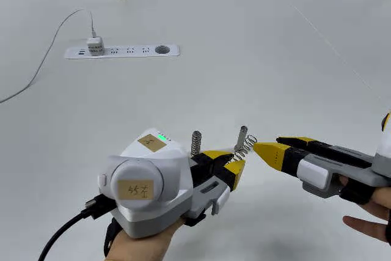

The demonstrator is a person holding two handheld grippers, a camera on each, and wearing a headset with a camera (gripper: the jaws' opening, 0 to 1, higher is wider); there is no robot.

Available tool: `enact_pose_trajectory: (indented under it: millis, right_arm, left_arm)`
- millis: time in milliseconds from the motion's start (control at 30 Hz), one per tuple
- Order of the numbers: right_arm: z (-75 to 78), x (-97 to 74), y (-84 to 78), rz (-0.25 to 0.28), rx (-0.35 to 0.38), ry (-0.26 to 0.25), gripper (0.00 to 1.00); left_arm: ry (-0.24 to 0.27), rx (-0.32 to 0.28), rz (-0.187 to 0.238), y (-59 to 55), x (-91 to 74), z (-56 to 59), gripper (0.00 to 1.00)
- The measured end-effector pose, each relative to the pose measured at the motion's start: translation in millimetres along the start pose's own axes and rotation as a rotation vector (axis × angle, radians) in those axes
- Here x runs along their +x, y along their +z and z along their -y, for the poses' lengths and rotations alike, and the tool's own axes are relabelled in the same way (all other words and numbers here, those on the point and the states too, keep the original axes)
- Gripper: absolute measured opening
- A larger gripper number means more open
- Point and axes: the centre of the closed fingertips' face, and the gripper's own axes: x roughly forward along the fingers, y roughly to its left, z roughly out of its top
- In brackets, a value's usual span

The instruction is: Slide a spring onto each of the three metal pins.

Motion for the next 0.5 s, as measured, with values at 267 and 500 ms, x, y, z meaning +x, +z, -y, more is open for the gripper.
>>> enact_pose_trajectory:
  millis: [267, 500]
  right_arm:
    - [-14.6, 8.8, -1.1, 0.005, 0.071, 0.053, 0.29]
    - [-22.2, 12.3, 1.2, 0.024, 0.133, 0.087, 0.25]
  left_arm:
    - [-0.022, -0.02, 0.049, 6.4, -7.8, 4.4, 0.1]
    - [-0.045, -0.03, 0.071, 12.0, -13.5, 8.2, 0.1]
